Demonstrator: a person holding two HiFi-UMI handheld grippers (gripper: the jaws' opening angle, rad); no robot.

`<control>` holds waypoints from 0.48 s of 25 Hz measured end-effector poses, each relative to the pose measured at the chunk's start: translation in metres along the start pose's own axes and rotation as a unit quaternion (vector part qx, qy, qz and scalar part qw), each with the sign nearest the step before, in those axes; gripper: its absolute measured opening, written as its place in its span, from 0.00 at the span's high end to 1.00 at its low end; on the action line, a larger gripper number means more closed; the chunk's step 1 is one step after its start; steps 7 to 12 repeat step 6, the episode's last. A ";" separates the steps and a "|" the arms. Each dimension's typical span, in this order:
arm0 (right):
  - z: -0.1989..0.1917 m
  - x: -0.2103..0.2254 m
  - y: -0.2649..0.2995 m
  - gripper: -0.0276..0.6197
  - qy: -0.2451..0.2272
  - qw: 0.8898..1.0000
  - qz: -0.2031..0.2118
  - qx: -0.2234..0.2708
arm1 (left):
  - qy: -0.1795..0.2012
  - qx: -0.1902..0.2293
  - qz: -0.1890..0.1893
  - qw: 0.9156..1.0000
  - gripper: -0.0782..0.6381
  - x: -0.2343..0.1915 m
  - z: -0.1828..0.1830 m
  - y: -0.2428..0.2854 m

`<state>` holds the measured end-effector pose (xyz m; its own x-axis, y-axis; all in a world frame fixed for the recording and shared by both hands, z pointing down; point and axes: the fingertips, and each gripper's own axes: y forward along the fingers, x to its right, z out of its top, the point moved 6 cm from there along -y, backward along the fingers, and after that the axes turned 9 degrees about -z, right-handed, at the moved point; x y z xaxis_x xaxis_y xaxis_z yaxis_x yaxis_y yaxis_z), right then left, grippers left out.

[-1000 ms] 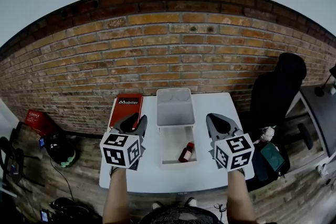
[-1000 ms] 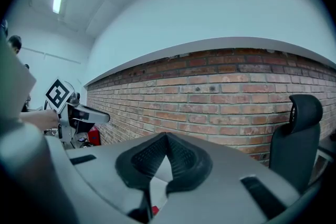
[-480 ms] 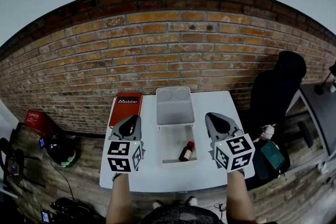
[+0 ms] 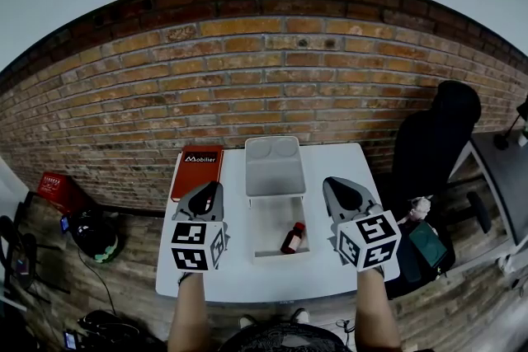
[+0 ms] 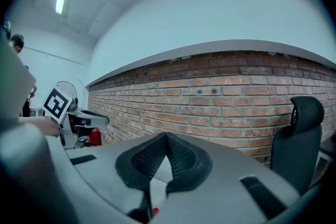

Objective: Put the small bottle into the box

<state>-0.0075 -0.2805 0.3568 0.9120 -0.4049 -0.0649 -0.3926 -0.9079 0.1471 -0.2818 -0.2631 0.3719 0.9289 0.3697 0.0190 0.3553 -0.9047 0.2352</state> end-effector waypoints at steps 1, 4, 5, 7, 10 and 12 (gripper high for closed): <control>0.001 0.000 0.000 0.93 0.000 1.000 0.000 0.001 | 0.001 -0.001 0.000 1.000 0.84 0.000 0.000 0.000; 0.002 0.000 0.000 0.93 0.001 1.000 0.000 0.003 | 0.006 -0.003 0.003 1.000 0.84 0.000 0.000 0.001; 0.002 0.000 0.000 0.93 0.001 1.000 0.000 0.003 | 0.006 -0.004 0.003 1.000 0.84 0.000 0.000 0.001; 0.002 0.001 0.000 0.93 0.001 1.000 -0.001 0.003 | 0.006 -0.004 0.003 1.000 0.84 0.000 0.000 0.002; 0.002 0.001 0.000 0.93 0.001 1.000 -0.001 0.003 | 0.006 -0.004 0.003 1.000 0.84 0.000 0.000 0.002; 0.002 0.001 0.000 0.93 0.001 1.000 -0.001 0.003 | 0.006 -0.004 0.003 1.000 0.84 0.000 0.000 0.002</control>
